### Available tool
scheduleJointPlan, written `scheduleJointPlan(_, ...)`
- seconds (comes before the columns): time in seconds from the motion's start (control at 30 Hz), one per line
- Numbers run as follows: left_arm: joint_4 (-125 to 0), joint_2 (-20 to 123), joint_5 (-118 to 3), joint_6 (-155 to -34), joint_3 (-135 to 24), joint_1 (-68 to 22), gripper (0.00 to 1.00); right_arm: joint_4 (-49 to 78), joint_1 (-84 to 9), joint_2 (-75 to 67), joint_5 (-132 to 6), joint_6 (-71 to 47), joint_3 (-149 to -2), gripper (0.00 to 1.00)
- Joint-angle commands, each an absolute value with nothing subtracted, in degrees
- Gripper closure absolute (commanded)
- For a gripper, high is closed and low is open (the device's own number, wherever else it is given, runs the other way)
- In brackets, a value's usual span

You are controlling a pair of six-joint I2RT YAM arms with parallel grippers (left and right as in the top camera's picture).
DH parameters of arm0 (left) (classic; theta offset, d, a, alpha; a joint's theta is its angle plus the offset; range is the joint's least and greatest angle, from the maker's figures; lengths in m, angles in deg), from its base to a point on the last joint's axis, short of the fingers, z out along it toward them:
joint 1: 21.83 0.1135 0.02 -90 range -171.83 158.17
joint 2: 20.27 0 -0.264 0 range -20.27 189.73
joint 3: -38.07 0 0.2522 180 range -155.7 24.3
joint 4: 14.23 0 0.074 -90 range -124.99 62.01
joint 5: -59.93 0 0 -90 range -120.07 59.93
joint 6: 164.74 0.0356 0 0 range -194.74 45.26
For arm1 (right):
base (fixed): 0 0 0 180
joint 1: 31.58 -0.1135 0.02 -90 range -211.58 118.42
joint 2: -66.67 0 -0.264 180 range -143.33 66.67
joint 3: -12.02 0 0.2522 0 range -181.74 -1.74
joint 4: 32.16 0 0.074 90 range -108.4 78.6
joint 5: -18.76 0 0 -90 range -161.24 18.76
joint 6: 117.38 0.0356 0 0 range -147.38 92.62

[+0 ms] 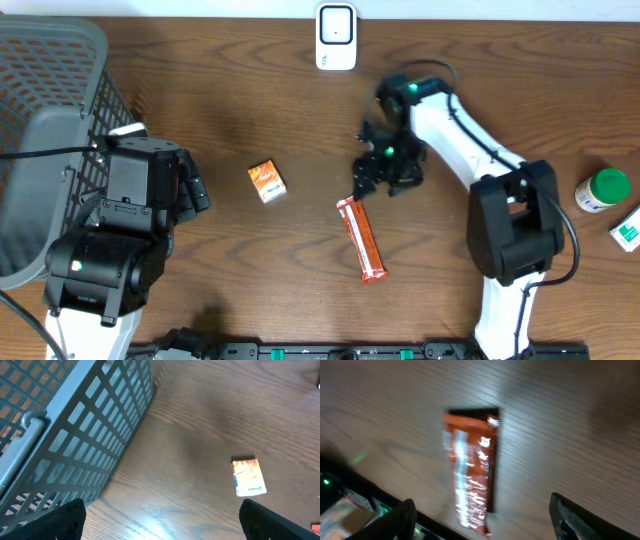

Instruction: Scan the item barcode

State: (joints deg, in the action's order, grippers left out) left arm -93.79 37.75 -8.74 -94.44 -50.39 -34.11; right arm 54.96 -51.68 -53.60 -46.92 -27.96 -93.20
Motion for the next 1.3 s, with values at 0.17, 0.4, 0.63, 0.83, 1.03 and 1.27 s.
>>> scheduleJointPlan(0.17, -94.0, 37.8, -8.5, -95.0, -50.9, -34.1, 0.02, 41.9, -50.9, -53.6, -39.3, -31.4, -79.7, 0.13)
scheduleJointPlan(0.4, -94.0, 37.8, -8.5, -95.0, -50.9, -34.1, 0.02, 35.7, -52.4, -53.6, -37.7, -28.7, -75.0, 0.11)
scheduleJointPlan(0.63, -94.0, 37.8, -8.5, -95.0, -50.9, -34.2, 0.02, 33.9, -54.3, -53.6, -37.7, -28.7, -70.8, 0.12)
scheduleJointPlan(0.83, -94.0, 37.8, -8.5, -95.0, -50.9, -34.2, 0.02, 29.5, -55.5, -53.6, -38.0, -27.1, -65.4, 0.14)
scheduleJointPlan(1.03, -94.0, 37.8, -8.5, -95.0, -50.9, -34.1, 0.02, 26.1, -55.0, -53.6, -42.5, -25.1, -61.1, 0.2)
scheduleJointPlan(1.27, -94.0, 37.8, -8.5, -95.0, -50.9, -34.1, 0.02, 26.1, -55.0, -53.6, -45.7, -25.3, -60.2, 0.67)
